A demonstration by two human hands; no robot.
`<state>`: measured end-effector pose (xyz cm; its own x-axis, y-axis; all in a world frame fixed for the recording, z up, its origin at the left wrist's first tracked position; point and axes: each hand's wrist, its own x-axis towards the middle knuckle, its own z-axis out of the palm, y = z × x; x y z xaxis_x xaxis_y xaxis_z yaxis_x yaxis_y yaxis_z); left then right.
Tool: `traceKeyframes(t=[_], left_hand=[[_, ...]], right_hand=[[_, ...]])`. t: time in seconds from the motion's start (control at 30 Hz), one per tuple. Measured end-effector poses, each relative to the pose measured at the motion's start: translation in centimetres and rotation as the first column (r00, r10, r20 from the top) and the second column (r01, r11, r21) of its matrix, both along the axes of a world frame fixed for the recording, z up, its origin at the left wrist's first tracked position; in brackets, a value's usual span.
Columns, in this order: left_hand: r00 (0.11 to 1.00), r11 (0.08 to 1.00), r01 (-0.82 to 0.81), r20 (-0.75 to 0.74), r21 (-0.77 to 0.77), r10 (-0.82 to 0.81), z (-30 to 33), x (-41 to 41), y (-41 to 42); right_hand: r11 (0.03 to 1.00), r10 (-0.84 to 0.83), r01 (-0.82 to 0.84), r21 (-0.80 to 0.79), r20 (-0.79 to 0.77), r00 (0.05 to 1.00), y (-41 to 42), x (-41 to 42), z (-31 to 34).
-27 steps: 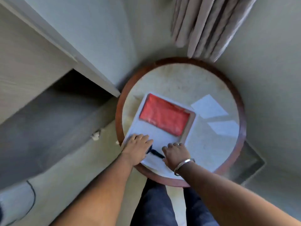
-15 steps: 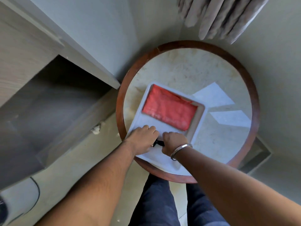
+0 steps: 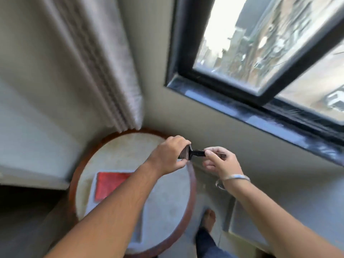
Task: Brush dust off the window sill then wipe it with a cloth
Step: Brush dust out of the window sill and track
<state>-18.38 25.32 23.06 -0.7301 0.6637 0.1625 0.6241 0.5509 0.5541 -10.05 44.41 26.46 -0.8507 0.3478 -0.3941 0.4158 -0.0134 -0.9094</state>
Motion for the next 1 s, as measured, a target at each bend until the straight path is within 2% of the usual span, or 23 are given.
traceKeyframes(t=[0.2,0.27,0.33,0.4,0.47,0.53,0.6,0.67,0.8,0.9,1.0], left_hand=[[0.962,0.968,0.238,-0.157,0.079,-0.224,6.8,-2.7,19.7],[0.942,0.962,0.246,-0.261,0.115,-0.21,7.6,-3.3,25.0],[0.959,0.985,0.094,-0.279,0.142,-0.051,7.2,-4.0,28.2],[0.965,0.968,-0.232,-0.102,0.098,0.241,5.5,-4.7,30.2],[0.849,0.852,-0.523,0.097,0.016,0.519,3.7,-5.9,31.3],[0.734,0.753,-0.657,0.197,-0.037,0.65,2.5,-7.8,32.1],[0.693,0.719,-0.688,0.207,-0.098,0.691,1.5,-9.6,32.7],[0.689,0.706,-0.698,0.158,-0.122,0.708,0.4,-10.3,33.1],[0.659,0.664,-0.744,0.078,-0.07,0.748,-1.6,-10.8,33.7],[0.648,0.651,-0.758,0.06,-0.036,0.759,-2.4,-11.1,33.8],[0.655,0.656,-0.753,0.04,-0.043,0.755,-2.5,-11.1,33.8]], right_hand=[[0.971,-0.2,0.229,0.074,-0.287,0.937,15.4,1.3,5.0],[0.936,-0.301,0.344,0.068,-0.347,0.888,20.4,1.7,6.1],[0.899,-0.356,0.426,0.101,-0.396,0.846,24.4,1.8,7.0],[0.868,-0.4,0.483,0.117,-0.413,0.819,27.7,2.0,7.3],[0.847,-0.432,0.518,0.118,-0.413,0.802,29.5,1.7,7.1],[0.831,-0.451,0.543,0.12,-0.426,0.784,30.3,0.7,6.5],[0.822,-0.438,0.55,0.147,-0.453,0.776,30.0,-0.8,5.8],[0.83,-0.386,0.521,0.2,-0.47,0.794,28.9,-2.6,5.1],[0.836,-0.217,0.438,0.332,-0.533,0.818,26.2,-5.9,4.0],[0.772,-0.12,0.426,0.472,-0.55,0.827,25.8,-6.2,2.9],[0.702,-0.128,0.442,0.558,-0.512,0.85,27.5,-4.3,2.1]])
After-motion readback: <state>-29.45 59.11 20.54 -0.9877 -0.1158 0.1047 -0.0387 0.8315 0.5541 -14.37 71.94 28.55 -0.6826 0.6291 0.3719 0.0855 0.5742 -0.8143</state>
